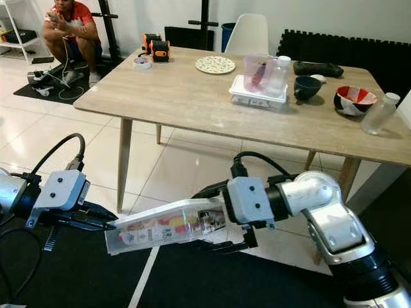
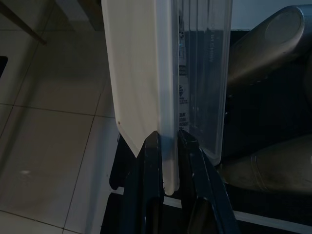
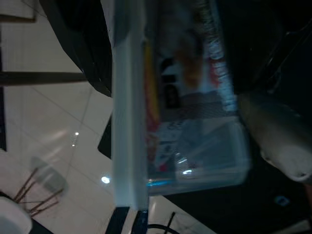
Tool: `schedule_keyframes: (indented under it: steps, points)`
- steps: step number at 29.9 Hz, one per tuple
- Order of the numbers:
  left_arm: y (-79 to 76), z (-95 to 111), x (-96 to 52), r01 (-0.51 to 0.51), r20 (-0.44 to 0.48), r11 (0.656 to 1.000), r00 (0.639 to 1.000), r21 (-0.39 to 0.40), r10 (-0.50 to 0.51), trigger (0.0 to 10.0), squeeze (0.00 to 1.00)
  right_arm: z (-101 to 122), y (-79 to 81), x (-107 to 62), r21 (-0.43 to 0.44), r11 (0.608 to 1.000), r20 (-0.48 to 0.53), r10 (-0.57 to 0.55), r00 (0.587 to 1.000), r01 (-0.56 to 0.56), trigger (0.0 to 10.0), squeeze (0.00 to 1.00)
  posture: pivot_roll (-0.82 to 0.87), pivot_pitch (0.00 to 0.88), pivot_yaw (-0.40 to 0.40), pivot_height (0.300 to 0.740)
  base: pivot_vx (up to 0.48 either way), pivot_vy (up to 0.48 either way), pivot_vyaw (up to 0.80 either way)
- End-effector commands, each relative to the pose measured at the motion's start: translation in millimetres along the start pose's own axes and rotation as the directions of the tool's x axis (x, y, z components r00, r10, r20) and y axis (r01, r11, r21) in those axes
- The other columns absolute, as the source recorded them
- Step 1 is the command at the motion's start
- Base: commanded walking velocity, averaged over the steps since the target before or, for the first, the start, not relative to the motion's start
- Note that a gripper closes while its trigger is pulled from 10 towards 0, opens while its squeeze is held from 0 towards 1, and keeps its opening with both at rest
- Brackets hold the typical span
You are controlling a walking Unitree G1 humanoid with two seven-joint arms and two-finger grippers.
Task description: Restocking fridge
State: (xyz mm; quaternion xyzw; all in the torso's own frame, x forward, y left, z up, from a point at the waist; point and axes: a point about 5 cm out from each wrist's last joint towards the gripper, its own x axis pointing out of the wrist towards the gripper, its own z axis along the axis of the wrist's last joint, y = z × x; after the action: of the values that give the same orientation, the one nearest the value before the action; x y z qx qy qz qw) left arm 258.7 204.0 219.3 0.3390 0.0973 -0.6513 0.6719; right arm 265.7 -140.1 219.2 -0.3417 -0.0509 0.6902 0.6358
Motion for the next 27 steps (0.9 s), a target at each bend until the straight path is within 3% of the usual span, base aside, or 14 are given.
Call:
schedule_keyframes:
  steps: [1, 7, 8, 9, 10, 26, 27]
  points:
    - [2.8, 9.8, -1.4, -0.012, 0.04, 0.999, 0.999, 0.033, 0.011, 10.0, 0.0, -0.9, -1.3, 3.9, -0.013, 1.0, -0.017, -0.004, 1.0, 0.004, 10.0, 0.0, -0.09, 0.049, 0.003, 0.74, 0.0, 0.0, 0.0]
    - [2.8, 11.1, -1.1, -0.011, 0.043, 0.999, 0.999, 0.039, 0.01, 10.0, 0.0, 0.8, -0.3, 10.0, -0.003, 1.0, -0.007, -0.009, 1.0, 0.009, 10.0, 0.0, -0.09, 0.05, 0.002, 0.74, 0.0, 0.0, 0.0]
    - [2.8, 11.4, -0.9, -0.011, 0.044, 0.999, 0.999, 0.039, 0.01, 10.0, 0.0, 1.5, 0.2, 11.1, -0.001, 1.0, -0.001, -0.005, 1.0, 0.005, 2.2, 0.0, -0.09, 0.05, 0.001, 0.74, 0.0, 0.0, 0.0]
    - [2.8, 11.4, -0.9, -0.011, 0.044, 0.999, 0.999, 0.039, 0.01, 10.0, 0.0, 1.5, 0.2, 11.1, -0.001, 1.0, -0.001, -0.005, 1.0, 0.005, 2.2, 0.0, -0.09, 0.05, 0.001, 0.74, 0.0, 0.0, 0.0]
    - [2.7, 11.7, -0.7, -0.012, 0.045, 0.999, 0.999, 0.039, 0.01, 10.0, 0.0, 1.8, 0.6, 12.0, -0.002, 1.0, 0.002, -0.001, 1.0, 0.001, 0.0, 0.0, -0.09, 0.05, 0.001, 0.74, 0.0, 0.0, 0.0]
    - [2.1, 11.3, 1.4, -0.017, 0.056, 1.0, 0.998, 0.025, 0.016, 10.0, 0.0, 0.0, 1.2, 9.4, -0.025, 0.999, -0.039, 0.02, 0.999, -0.021, 0.0, 0.0, -0.09, 0.048, -0.005, 0.74, 0.0, 0.0, 0.0]
    - [1.6, 11.1, 2.1, -0.015, 0.069, 1.0, 0.998, 0.01, 0.014, 10.0, 1.0, 0.1, 1.2, 9.3, -0.027, 0.999, -0.04, 0.02, 0.999, -0.021, 0.0, 0.0, -0.09, 0.048, -0.005, 0.74, 0.0, 0.0, 0.0]
